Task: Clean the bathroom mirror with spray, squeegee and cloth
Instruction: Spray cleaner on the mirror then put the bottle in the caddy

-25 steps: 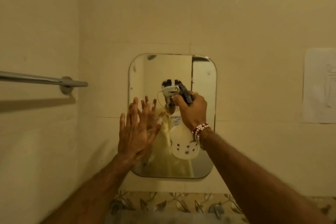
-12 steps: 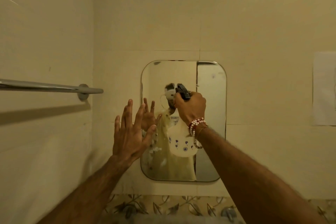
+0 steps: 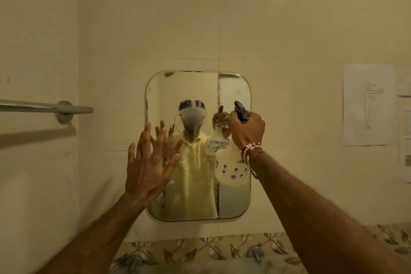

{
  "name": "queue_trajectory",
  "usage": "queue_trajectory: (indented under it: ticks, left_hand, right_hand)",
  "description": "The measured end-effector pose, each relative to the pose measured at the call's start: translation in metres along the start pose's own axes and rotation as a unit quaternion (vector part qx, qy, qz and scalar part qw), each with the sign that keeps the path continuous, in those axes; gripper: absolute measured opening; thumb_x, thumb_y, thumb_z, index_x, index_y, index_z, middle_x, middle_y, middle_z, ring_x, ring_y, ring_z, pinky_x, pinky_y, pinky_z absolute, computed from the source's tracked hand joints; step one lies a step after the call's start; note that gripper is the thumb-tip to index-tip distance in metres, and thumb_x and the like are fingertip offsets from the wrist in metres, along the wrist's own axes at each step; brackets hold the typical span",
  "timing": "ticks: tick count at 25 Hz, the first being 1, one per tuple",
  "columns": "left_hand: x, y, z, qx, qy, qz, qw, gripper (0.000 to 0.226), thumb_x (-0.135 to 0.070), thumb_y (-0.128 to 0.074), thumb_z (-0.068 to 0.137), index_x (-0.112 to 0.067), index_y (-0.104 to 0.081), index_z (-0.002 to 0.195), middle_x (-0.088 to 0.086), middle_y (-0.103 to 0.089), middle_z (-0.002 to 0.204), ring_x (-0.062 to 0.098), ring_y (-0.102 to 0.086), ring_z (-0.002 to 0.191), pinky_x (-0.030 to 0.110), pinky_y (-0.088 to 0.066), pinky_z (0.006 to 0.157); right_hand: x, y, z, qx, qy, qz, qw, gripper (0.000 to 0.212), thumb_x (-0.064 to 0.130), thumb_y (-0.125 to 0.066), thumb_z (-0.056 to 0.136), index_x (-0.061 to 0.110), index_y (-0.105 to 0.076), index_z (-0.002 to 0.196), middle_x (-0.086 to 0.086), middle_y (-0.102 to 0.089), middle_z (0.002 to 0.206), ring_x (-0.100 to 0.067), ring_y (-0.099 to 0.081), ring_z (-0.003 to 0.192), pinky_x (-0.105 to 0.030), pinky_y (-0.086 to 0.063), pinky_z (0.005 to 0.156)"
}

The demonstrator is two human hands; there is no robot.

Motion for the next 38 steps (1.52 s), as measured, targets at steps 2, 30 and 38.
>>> queue_trajectory:
  ticks: [2, 30, 38]
  left_hand:
    - [0.003, 0.002, 0.002, 0.002, 0.003, 0.001, 1.000, 0.082, -0.072, -0.023, 0.096, -0.031, -0.010, 0.166, 0.004, 0.012, 0.174, 0.028, -0.009, 0.160, 0.060, -0.013, 0.127]
    - [-0.005, -0.015, -0.011, 0.026, 0.000, -0.035, 0.999, 0.083, -0.073, -0.021, 0.096, -0.032, -0.008, 0.166, 0.003, 0.013, 0.174, 0.026, -0.008, 0.161, 0.058, -0.010, 0.127]
    - [0.030, -0.003, -0.027, 0.030, 0.023, 0.013, 0.999, 0.082, -0.072, -0.018, 0.097, -0.029, -0.010, 0.166, 0.004, 0.011, 0.174, 0.029, -0.011, 0.160, 0.061, -0.015, 0.126]
  right_hand:
    - [0.001, -0.018, -0.012, 0.055, 0.001, 0.025, 0.998, 0.021, 0.027, -0.067, 0.087, 0.018, -0.066, 0.069, 0.007, -0.060, 0.058, -0.006, -0.053, 0.051, -0.016, -0.039, 0.051]
    - [-0.045, -0.032, -0.088, 0.142, -0.023, 0.088, 0.986, 0.021, 0.024, -0.072, 0.088, 0.037, -0.057, 0.082, 0.007, -0.067, 0.081, 0.004, -0.066, 0.074, -0.009, -0.052, 0.064]
    - [-0.052, -0.078, -0.142, 0.198, -0.038, 0.020, 0.979, 0.025, 0.034, -0.070, 0.089, 0.010, -0.068, 0.082, -0.010, -0.071, 0.075, -0.029, -0.068, 0.068, -0.046, -0.060, 0.065]
Point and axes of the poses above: each hand's wrist, its own z-axis towards the middle knuckle, its own y-axis out of the back of the hand, x = y × z, the point moved 6 cm from there along z, towards the middle knuckle
